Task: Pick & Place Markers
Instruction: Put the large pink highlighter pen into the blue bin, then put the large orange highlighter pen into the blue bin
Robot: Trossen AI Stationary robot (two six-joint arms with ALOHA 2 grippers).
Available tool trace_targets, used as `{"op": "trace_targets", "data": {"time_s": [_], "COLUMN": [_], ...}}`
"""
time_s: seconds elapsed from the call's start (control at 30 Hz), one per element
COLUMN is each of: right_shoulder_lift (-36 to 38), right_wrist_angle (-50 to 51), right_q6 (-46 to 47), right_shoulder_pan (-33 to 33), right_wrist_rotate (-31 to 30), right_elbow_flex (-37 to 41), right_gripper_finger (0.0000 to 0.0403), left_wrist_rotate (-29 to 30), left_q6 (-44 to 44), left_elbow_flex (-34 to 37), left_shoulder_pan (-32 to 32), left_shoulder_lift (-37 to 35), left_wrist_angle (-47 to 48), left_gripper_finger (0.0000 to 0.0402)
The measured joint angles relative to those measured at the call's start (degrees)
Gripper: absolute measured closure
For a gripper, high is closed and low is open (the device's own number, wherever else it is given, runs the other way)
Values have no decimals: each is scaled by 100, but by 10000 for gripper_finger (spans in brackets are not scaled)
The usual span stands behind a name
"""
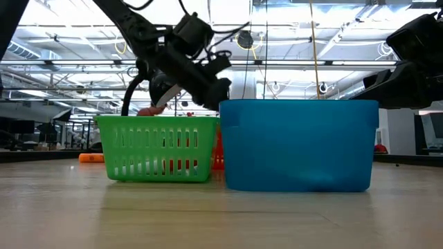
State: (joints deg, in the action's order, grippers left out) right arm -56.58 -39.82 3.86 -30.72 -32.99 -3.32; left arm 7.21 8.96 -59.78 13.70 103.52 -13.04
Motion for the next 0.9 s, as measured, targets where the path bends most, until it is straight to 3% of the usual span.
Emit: {"op": "trace_targets", "data": {"time_s": [0.13, 0.5, 0.7, 0.9], "right_shoulder_lift": [0, 0, 0, -2], "right_wrist_angle": [-1, -18, -5, 21], "right_q6": [0, 0, 0, 2], "right_shoulder_pan": [0, 0, 0, 0], "right_wrist_rotate": [0, 2, 2, 2], "right_elbow_flex": [-1, -1, -1, 1], "right_gripper_finger": [403, 403, 403, 403], "left_wrist_rotate": [177, 231, 269, 407], "left_q6": [-425, -798, -625, -1408], "left_elbow_flex": [1, -1, -6, -2], "left_shoulder_pan": [54, -48, -186, -280], "left_shoulder_lift": [47, -144, -866, -1538], "left_wrist_angle": [104, 218, 2008, 4500], "left_gripper_finger": [312, 220, 195, 193]}}
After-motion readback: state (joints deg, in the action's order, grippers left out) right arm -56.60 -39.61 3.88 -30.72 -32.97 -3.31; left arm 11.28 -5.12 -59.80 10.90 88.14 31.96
